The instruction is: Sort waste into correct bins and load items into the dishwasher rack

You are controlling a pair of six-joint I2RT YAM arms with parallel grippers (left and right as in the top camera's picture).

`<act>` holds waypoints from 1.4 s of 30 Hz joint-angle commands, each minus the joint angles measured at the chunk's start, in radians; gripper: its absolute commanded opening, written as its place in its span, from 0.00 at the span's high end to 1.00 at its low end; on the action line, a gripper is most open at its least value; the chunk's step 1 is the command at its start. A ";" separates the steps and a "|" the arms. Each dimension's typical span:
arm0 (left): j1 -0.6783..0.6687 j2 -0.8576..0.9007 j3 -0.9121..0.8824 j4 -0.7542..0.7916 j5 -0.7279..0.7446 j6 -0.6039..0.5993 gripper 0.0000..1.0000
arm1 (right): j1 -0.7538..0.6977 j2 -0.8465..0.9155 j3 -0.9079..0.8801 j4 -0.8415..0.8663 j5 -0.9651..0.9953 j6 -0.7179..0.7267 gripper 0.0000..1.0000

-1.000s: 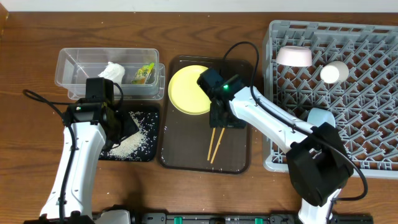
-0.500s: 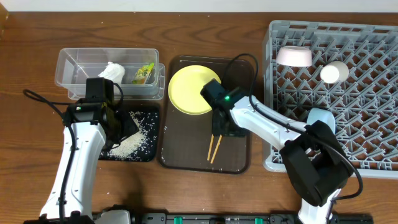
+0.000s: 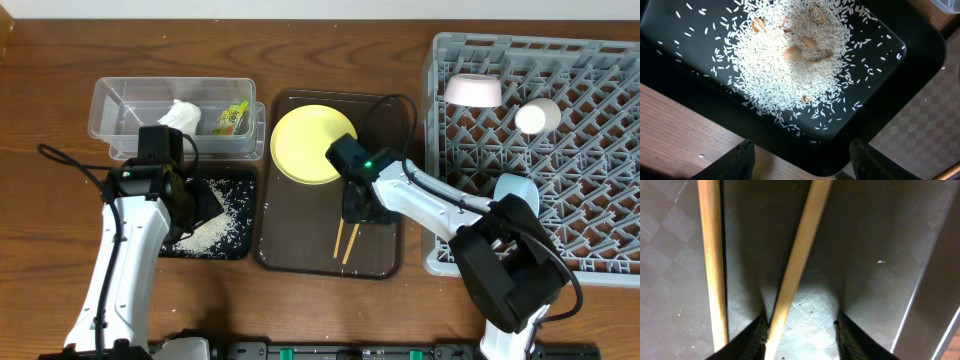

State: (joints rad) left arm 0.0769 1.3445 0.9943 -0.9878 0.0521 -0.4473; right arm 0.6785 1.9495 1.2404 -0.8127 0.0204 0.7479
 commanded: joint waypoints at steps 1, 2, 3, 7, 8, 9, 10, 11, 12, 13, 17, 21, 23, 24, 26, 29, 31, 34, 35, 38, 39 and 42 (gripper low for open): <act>0.003 -0.006 0.005 -0.004 -0.013 0.009 0.36 | 0.000 0.000 -0.020 0.007 -0.018 -0.001 0.64; 0.003 -0.006 0.005 -0.004 -0.013 0.009 0.36 | 0.000 0.000 -0.020 0.007 -0.018 -0.001 0.67; 0.003 -0.006 0.005 -0.004 -0.013 0.009 0.36 | 0.000 0.000 -0.020 0.007 -0.019 -0.001 0.70; 0.003 -0.006 0.005 -0.004 -0.013 0.009 0.36 | 0.000 0.000 -0.020 0.006 -0.029 -0.001 0.83; 0.003 -0.006 0.005 -0.004 -0.013 0.009 0.36 | 0.000 0.000 -0.020 0.006 -0.034 -0.001 0.85; 0.003 -0.006 0.005 -0.003 -0.013 0.009 0.36 | 0.000 0.000 -0.020 0.006 -0.040 -0.001 0.87; 0.003 -0.006 0.005 -0.003 -0.013 0.009 0.36 | -0.002 -0.001 -0.019 0.006 -0.046 -0.001 0.87; 0.003 -0.006 0.005 -0.003 -0.013 0.009 0.36 | -0.003 -0.001 -0.019 0.006 -0.051 -0.001 0.89; 0.003 -0.006 0.005 -0.003 -0.013 0.009 0.36 | -0.005 -0.001 -0.019 0.006 -0.056 -0.001 0.91; 0.003 -0.006 0.005 -0.003 -0.013 0.009 0.36 | -0.007 -0.001 -0.019 0.006 -0.059 -0.001 0.93; 0.003 -0.006 0.005 -0.003 -0.013 0.009 0.36 | -0.023 -0.004 -0.016 0.006 -0.078 -0.001 0.99; 0.003 -0.006 0.005 -0.003 -0.013 0.009 0.36 | -0.054 -0.031 -0.014 -0.003 -0.079 -0.002 0.99; 0.003 -0.006 0.005 -0.003 -0.013 0.009 0.36 | -0.075 -0.058 -0.010 -0.013 -0.081 -0.010 0.99; 0.003 -0.006 0.005 -0.003 -0.013 0.009 0.36 | -0.087 -0.077 -0.010 -0.014 -0.085 -0.029 0.99; 0.003 -0.006 0.005 -0.003 -0.013 0.009 0.36 | -0.109 -0.124 -0.010 -0.014 -0.095 -0.070 0.99; 0.003 -0.006 0.005 -0.003 -0.013 0.009 0.36 | -0.140 -0.218 -0.010 -0.014 -0.101 -0.136 0.99; 0.003 -0.006 0.005 -0.003 -0.013 0.009 0.35 | -0.159 -0.282 -0.010 -0.017 -0.101 -0.188 0.99; 0.003 -0.006 0.005 -0.003 -0.013 0.009 0.35 | -0.189 -0.374 -0.010 -0.039 -0.100 -0.272 0.99; 0.003 -0.006 0.005 -0.003 -0.013 0.009 0.36 | -0.203 -0.400 -0.010 -0.053 -0.100 -0.303 0.99; 0.003 -0.006 0.005 -0.003 -0.013 0.009 0.36 | -0.249 -0.457 -0.010 -0.099 -0.091 -0.354 0.99; 0.003 -0.006 0.005 -0.003 -0.013 0.009 0.36 | -0.271 -0.470 -0.010 -0.120 -0.075 -0.357 0.99; 0.003 -0.006 0.005 -0.003 -0.013 0.009 0.35 | -0.339 -0.481 -0.010 -0.169 -0.021 -0.377 0.99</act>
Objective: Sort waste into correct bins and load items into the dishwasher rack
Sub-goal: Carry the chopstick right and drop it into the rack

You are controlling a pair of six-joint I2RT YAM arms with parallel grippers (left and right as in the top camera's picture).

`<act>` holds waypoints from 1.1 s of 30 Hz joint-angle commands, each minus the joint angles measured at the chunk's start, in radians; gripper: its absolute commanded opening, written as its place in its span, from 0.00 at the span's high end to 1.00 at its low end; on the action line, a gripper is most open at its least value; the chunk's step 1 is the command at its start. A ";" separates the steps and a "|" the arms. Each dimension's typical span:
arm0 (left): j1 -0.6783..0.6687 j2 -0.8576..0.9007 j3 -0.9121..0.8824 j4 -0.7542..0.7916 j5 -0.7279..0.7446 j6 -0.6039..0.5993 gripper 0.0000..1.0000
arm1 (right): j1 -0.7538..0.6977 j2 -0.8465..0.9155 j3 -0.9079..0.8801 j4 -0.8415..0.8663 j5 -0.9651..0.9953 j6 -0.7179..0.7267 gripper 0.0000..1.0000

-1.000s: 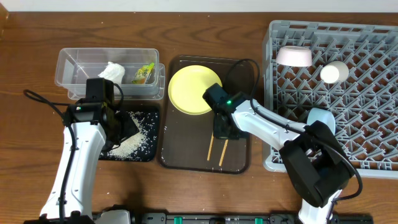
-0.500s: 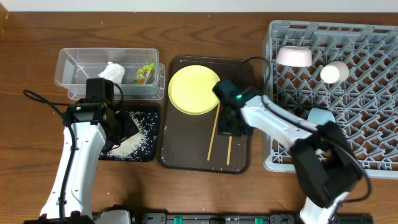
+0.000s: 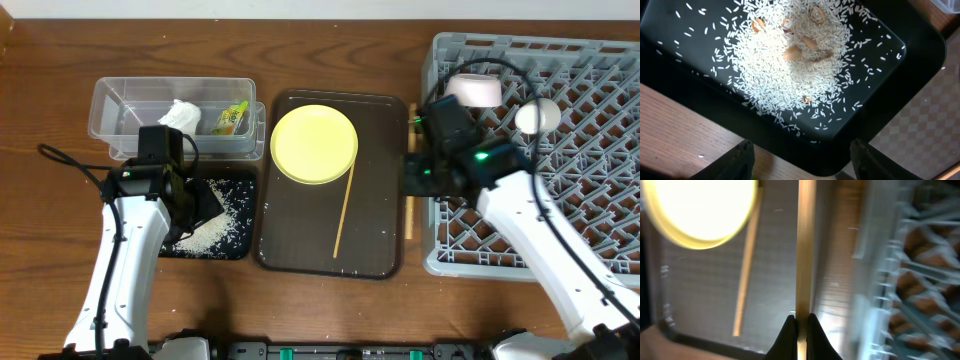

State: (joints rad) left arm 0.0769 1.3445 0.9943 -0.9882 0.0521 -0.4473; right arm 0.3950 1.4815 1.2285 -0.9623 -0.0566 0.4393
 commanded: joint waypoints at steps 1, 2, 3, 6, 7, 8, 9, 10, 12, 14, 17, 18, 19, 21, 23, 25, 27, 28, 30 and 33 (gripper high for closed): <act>0.003 -0.006 0.005 -0.003 -0.013 0.009 0.35 | -0.077 -0.011 0.002 -0.027 0.056 -0.093 0.99; 0.003 -0.006 0.005 -0.003 -0.013 0.009 0.35 | -0.097 -0.008 0.002 -0.032 0.055 -0.120 0.99; 0.003 -0.006 0.005 -0.003 -0.013 0.009 0.35 | -0.117 -0.003 0.002 -0.042 0.053 -0.146 0.99; 0.003 -0.006 0.005 -0.003 -0.013 0.009 0.35 | -0.167 0.013 0.002 -0.057 0.048 -0.178 0.99; 0.003 -0.006 0.005 -0.003 -0.013 0.009 0.36 | -0.177 0.021 0.002 -0.060 0.043 -0.187 0.99; 0.003 -0.006 0.005 -0.003 -0.013 0.009 0.35 | -0.185 0.031 0.002 -0.065 0.041 -0.196 0.99; 0.003 -0.006 0.005 -0.003 -0.013 0.009 0.35 | -0.189 0.040 0.001 -0.071 0.041 -0.203 0.99; 0.003 -0.006 0.005 -0.003 -0.013 0.009 0.35 | -0.192 0.052 0.001 -0.075 0.041 -0.207 0.99; 0.003 -0.006 0.005 -0.003 -0.013 0.009 0.35 | -0.192 0.076 -0.001 -0.076 0.041 -0.216 0.99; 0.003 -0.006 0.005 -0.003 -0.013 0.009 0.35 | -0.192 0.101 -0.001 -0.070 0.041 -0.220 0.98; 0.003 -0.006 0.005 -0.003 -0.013 0.009 0.35 | -0.192 0.140 -0.001 -0.056 0.041 -0.220 0.89; 0.003 -0.006 0.005 -0.003 -0.013 0.009 0.35 | -0.191 0.152 -0.001 -0.050 0.040 -0.220 0.88; 0.003 -0.006 0.005 -0.003 -0.013 0.009 0.35 | -0.191 0.162 -0.001 -0.047 0.041 -0.220 0.87; 0.003 -0.006 0.005 -0.003 -0.013 0.009 0.35 | -0.191 0.173 -0.001 -0.041 0.041 -0.220 0.83; 0.003 -0.006 0.005 -0.003 -0.013 0.009 0.35 | -0.191 0.174 -0.001 -0.037 0.041 -0.219 0.75; 0.003 -0.006 0.005 -0.003 -0.013 0.009 0.35 | -0.191 0.169 0.000 -0.027 0.041 -0.219 0.69; 0.003 -0.006 0.005 -0.003 -0.013 0.009 0.35 | -0.191 0.162 0.002 -0.016 0.040 -0.219 0.67; 0.003 -0.006 0.005 -0.003 -0.013 0.009 0.35 | -0.191 0.157 0.004 -0.012 0.039 -0.219 0.66; 0.003 -0.006 0.005 -0.003 -0.013 0.009 0.35 | -0.191 0.141 0.016 -0.005 0.023 -0.216 0.66; 0.003 -0.006 0.005 -0.003 -0.013 0.009 0.35 | -0.191 0.116 0.042 0.023 -0.035 -0.216 0.63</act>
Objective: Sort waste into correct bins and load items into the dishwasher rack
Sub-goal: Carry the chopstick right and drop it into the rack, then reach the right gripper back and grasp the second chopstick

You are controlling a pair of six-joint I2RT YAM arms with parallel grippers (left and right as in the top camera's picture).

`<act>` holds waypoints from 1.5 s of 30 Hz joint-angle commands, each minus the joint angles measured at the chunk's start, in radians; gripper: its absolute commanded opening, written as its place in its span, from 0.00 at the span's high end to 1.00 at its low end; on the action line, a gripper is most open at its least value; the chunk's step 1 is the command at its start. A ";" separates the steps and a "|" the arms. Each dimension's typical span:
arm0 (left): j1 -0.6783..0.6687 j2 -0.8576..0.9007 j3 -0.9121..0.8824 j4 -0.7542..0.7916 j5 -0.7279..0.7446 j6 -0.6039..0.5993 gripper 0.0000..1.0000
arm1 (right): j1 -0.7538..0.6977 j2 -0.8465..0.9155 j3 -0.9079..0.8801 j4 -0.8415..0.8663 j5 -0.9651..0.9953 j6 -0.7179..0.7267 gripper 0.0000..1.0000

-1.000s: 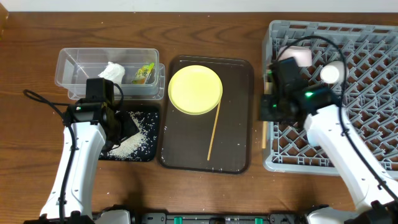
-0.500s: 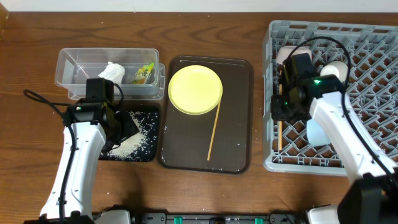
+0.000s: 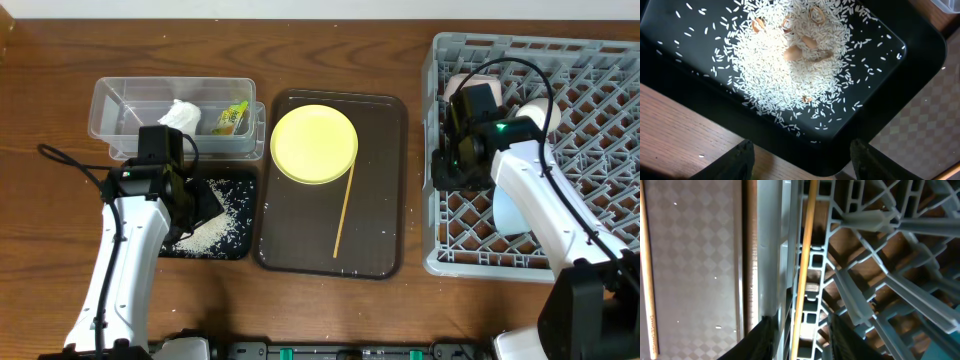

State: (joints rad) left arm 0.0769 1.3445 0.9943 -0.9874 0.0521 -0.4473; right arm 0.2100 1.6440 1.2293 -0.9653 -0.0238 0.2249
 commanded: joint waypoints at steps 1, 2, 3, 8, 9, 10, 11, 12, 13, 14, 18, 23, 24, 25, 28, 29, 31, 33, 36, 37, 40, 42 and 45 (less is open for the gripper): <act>0.003 -0.006 0.005 -0.003 -0.013 0.009 0.35 | -0.004 -0.058 0.049 0.048 -0.110 -0.002 0.63; 0.003 -0.006 0.005 -0.003 -0.013 0.009 0.35 | 0.000 -0.067 0.052 0.071 -0.146 -0.002 0.62; 0.003 -0.006 0.005 -0.003 -0.013 0.009 0.36 | 0.006 -0.076 0.052 0.097 -0.182 -0.002 0.62; 0.003 -0.006 0.005 -0.003 -0.013 0.009 0.35 | 0.076 -0.082 0.051 0.200 -0.270 0.025 0.59; 0.003 -0.006 0.005 -0.003 -0.013 0.009 0.35 | 0.098 -0.078 0.051 0.211 -0.268 0.026 0.59; 0.003 -0.006 0.005 -0.003 -0.013 0.009 0.35 | 0.118 -0.074 0.051 0.219 -0.266 0.026 0.59; 0.003 -0.006 0.005 -0.003 -0.013 0.009 0.35 | 0.140 -0.068 0.051 0.223 -0.257 0.028 0.59; 0.003 -0.006 0.005 -0.003 -0.013 0.009 0.35 | 0.166 -0.058 0.051 0.225 -0.241 0.038 0.59; 0.003 -0.006 0.005 -0.003 -0.013 0.009 0.35 | 0.190 -0.048 0.051 0.225 -0.222 0.049 0.58; 0.003 -0.006 0.005 -0.003 -0.013 0.009 0.35 | 0.229 -0.029 0.050 0.225 -0.192 0.065 0.58; 0.003 -0.006 0.005 -0.003 -0.013 0.009 0.35 | 0.322 0.038 0.050 0.225 -0.158 0.107 0.57; 0.003 -0.006 0.005 -0.003 -0.013 0.009 0.35 | 0.409 0.146 0.050 0.225 -0.156 0.216 0.57; 0.003 -0.006 0.005 -0.003 -0.013 0.009 0.35 | 0.424 0.171 0.050 0.225 -0.156 0.237 0.57; 0.003 -0.006 0.005 -0.003 -0.012 0.009 0.35 | 0.436 0.192 0.050 0.225 -0.155 0.258 0.57; 0.003 -0.006 0.005 -0.003 -0.012 0.009 0.35 | 0.472 0.253 0.050 0.225 -0.127 0.328 0.57; 0.003 -0.006 0.005 -0.003 -0.013 0.009 0.35 | 0.480 0.269 0.050 0.225 -0.113 0.342 0.57; 0.003 -0.006 0.005 -0.003 -0.013 0.009 0.35 | 0.496 0.299 0.050 0.221 -0.083 0.385 0.60; 0.003 -0.006 0.005 -0.003 -0.013 0.009 0.35 | 0.503 0.321 0.050 0.216 -0.058 0.410 0.61; 0.003 -0.006 0.005 -0.003 -0.013 0.009 0.35 | 0.505 0.338 0.050 0.184 -0.006 0.446 0.69; 0.003 -0.006 0.005 -0.003 -0.013 0.009 0.35 | 0.505 0.339 0.050 0.163 0.019 0.466 0.73; 0.003 -0.006 0.005 -0.003 -0.013 0.009 0.35 | 0.504 0.336 0.051 0.117 0.085 0.504 0.78; 0.003 -0.006 0.005 -0.003 -0.013 0.009 0.35 | 0.499 0.336 0.051 0.100 0.100 0.504 0.81; 0.003 -0.006 0.005 -0.003 -0.012 0.009 0.35 | 0.481 0.335 0.051 0.090 0.098 0.504 0.90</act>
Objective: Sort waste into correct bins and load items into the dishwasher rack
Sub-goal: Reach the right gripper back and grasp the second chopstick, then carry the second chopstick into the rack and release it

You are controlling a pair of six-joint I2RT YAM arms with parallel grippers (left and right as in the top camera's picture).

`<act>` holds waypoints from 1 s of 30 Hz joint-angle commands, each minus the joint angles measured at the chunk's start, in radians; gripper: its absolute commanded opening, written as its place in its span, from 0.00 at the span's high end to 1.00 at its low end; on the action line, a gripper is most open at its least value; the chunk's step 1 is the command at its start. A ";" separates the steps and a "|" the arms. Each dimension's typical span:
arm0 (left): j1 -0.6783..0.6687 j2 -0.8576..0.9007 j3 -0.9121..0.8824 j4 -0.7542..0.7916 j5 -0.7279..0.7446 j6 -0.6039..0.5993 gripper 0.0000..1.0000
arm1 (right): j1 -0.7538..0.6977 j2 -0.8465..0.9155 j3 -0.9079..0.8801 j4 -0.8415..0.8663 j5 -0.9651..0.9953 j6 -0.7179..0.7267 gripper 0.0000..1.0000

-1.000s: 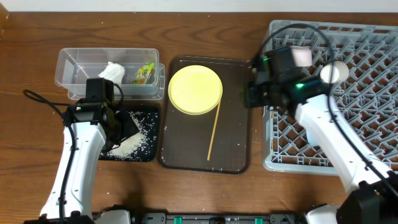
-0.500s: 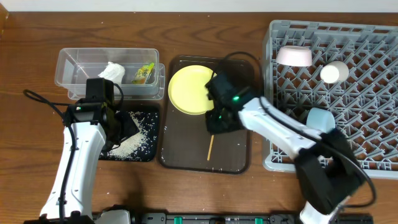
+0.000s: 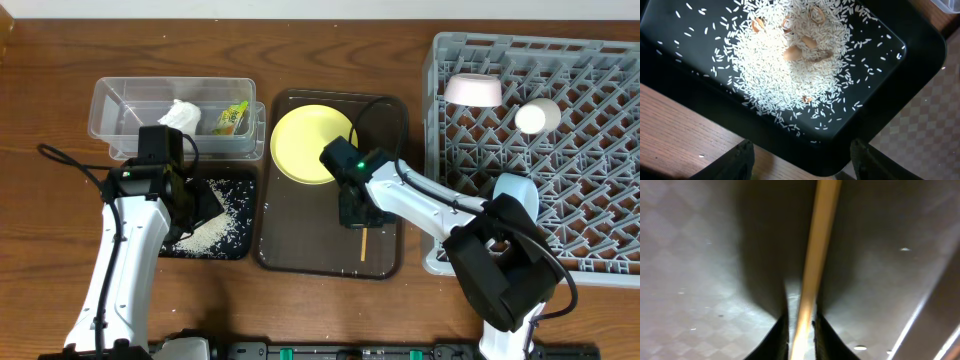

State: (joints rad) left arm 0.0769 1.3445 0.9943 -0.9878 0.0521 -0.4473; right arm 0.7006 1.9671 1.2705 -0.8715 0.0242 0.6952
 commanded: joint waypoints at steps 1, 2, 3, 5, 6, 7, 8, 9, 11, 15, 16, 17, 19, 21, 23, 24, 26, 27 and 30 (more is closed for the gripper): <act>0.003 -0.006 0.005 -0.003 -0.012 0.009 0.35 | -0.014 0.009 0.010 -0.005 0.050 0.033 0.94; 0.003 -0.006 0.005 -0.003 -0.012 0.009 0.35 | -0.019 0.004 0.011 -0.009 0.050 0.033 0.97; 0.003 -0.006 0.005 -0.003 -0.013 0.009 0.35 | -0.025 -0.006 0.011 -0.013 0.050 0.028 0.99; 0.003 -0.006 0.005 -0.003 -0.012 0.009 0.35 | -0.036 -0.032 0.012 -0.014 0.048 0.013 0.99; 0.003 -0.006 0.005 -0.003 -0.012 0.009 0.35 | -0.045 -0.051 0.013 -0.013 0.047 0.002 0.99; 0.003 -0.006 0.005 -0.003 -0.012 0.009 0.35 | -0.053 -0.076 0.014 -0.013 0.047 -0.010 0.99; 0.003 -0.006 0.005 -0.003 -0.012 0.009 0.35 | -0.061 -0.100 0.015 -0.014 0.047 -0.023 0.99; 0.003 -0.006 0.005 -0.003 -0.012 0.009 0.35 | -0.070 -0.129 0.017 -0.014 0.047 -0.040 0.99; 0.003 -0.006 0.005 -0.003 -0.012 0.009 0.35 | -0.090 -0.191 0.020 -0.011 0.047 -0.087 0.99; 0.003 -0.006 0.005 -0.003 -0.013 0.009 0.35 | -0.147 -0.320 0.020 -0.016 0.047 -0.175 0.99; 0.003 -0.006 0.005 -0.003 -0.012 0.009 0.35 | -0.163 -0.345 0.020 -0.020 0.048 -0.188 0.99; 0.003 -0.006 0.005 -0.003 -0.012 0.009 0.35 | -0.181 -0.373 0.020 -0.026 0.048 -0.206 0.99; 0.003 -0.006 0.005 -0.003 -0.012 0.009 0.35 | -0.220 -0.413 0.020 -0.045 0.051 -0.231 0.99; 0.003 -0.006 0.005 -0.003 -0.012 0.009 0.35 | -0.264 -0.435 0.020 -0.068 0.051 -0.270 0.99; 0.003 -0.006 0.005 -0.003 -0.012 0.009 0.35 | -0.308 -0.438 0.020 -0.100 0.051 -0.309 0.99; 0.003 -0.006 0.005 -0.003 -0.012 0.009 0.35 | -0.330 -0.436 0.019 -0.119 0.051 -0.327 0.99; 0.003 -0.006 0.005 -0.003 -0.012 0.009 0.35 | -0.369 -0.428 0.011 -0.149 0.051 -0.354 0.99; 0.003 -0.006 0.005 -0.003 -0.012 0.009 0.35 | -0.383 -0.425 0.005 -0.155 0.051 -0.357 0.99; 0.003 -0.006 0.005 -0.003 -0.012 0.009 0.35 | -0.415 -0.414 -0.021 -0.158 0.051 -0.356 0.99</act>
State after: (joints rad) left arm 0.0769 1.3445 0.9943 -0.9874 0.0521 -0.4473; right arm 0.3103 1.5383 1.2720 -1.0248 0.0654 0.3820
